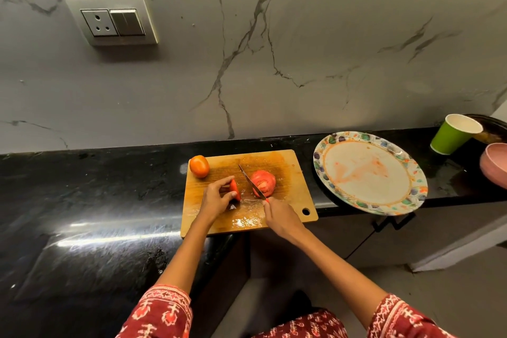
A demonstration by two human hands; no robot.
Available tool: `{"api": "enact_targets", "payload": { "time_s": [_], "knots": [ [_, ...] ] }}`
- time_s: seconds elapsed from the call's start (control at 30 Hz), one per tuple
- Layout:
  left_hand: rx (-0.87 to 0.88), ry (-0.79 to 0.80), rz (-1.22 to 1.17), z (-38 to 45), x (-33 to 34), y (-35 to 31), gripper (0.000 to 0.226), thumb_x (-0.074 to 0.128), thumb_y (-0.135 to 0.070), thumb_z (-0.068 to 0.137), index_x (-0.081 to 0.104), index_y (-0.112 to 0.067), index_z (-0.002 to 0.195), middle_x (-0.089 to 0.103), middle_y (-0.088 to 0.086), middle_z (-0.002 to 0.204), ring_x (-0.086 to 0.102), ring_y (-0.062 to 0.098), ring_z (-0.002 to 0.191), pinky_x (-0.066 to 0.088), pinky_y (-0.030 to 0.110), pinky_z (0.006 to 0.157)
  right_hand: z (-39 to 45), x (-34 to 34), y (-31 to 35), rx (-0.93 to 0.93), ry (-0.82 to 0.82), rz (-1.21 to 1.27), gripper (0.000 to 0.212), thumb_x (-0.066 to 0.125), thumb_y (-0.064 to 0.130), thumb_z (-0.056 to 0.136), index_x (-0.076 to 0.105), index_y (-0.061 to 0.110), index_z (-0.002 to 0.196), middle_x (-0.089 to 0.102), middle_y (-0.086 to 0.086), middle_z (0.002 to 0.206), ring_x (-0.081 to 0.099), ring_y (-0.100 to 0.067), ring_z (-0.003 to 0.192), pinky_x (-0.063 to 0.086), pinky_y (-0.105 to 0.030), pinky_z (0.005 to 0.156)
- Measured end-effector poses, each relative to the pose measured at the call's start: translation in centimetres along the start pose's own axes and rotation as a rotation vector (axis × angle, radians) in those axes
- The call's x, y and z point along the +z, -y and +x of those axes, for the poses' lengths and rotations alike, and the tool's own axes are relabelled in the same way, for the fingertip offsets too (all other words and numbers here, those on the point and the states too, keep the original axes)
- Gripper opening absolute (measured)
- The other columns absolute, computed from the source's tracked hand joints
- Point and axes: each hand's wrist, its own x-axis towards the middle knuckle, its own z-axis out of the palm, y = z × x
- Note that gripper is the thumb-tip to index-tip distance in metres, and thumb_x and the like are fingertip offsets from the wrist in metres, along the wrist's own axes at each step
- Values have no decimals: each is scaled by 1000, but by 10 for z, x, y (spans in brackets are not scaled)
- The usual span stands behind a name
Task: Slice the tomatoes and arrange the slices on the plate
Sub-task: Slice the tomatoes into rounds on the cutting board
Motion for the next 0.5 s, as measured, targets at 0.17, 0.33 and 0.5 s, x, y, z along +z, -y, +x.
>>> {"api": "enact_targets", "payload": {
  "time_s": [0.17, 0.33, 0.5],
  "knots": [
    [-31, 51, -7, -1, -10, 7, 64, 75, 1, 71, 51, -8, 130, 56, 11, 128, 58, 21, 109, 47, 34, 96, 3, 6, -3, 15, -21, 2, 30, 31, 25, 101, 52, 9, 87, 62, -18, 87, 59, -33, 81, 36, -31, 64],
    [-89, 104, 92, -3, -21, 16, 86, 84, -4, 59, 45, -8, 135, 61, 5, 109, 59, 14, 88, 50, 26, 82, 6, 7, -5, 20, -37, 9, 33, 32, 26, 101, 54, 4, 91, 62, -18, 89, 59, -34, 82, 38, -33, 66],
    [26, 127, 397, -6, -19, 13, 97, 83, -34, 64, 30, -18, 144, 53, 1, 121, 53, 17, 106, 47, 31, 86, 7, 8, -5, 22, -40, 17, 34, 32, 25, 101, 56, 3, 92, 63, -18, 89, 60, -33, 82, 37, -31, 65]
  ]
}}
